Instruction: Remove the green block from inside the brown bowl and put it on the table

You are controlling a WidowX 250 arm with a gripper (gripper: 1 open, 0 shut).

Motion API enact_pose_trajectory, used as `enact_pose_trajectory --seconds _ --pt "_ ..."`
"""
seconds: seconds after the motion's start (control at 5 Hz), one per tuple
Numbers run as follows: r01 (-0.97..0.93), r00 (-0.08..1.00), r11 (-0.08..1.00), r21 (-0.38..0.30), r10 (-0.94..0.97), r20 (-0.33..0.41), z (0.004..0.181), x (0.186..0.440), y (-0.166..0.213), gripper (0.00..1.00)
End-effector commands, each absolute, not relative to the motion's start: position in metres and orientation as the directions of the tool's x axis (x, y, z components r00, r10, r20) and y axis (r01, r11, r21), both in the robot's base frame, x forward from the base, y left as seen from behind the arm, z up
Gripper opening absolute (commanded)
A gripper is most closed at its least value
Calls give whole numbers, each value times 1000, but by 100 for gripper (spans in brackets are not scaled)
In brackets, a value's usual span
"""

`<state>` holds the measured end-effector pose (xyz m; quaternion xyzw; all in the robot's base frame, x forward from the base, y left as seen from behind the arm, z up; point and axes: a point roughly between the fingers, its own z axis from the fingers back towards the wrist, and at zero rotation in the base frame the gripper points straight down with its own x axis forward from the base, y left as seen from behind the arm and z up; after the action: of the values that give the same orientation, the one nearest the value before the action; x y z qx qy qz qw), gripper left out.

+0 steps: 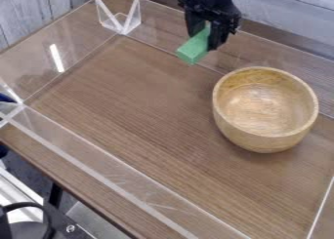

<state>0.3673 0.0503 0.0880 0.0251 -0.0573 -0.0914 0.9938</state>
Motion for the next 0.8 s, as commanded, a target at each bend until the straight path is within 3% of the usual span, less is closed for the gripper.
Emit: enact_pose_trajectory --seconds 0.0,0.6 --pt "169 969 983 79 -180 169 100 373 49 0" --pt "175 966 982 66 -184 182 84 374 39 0"
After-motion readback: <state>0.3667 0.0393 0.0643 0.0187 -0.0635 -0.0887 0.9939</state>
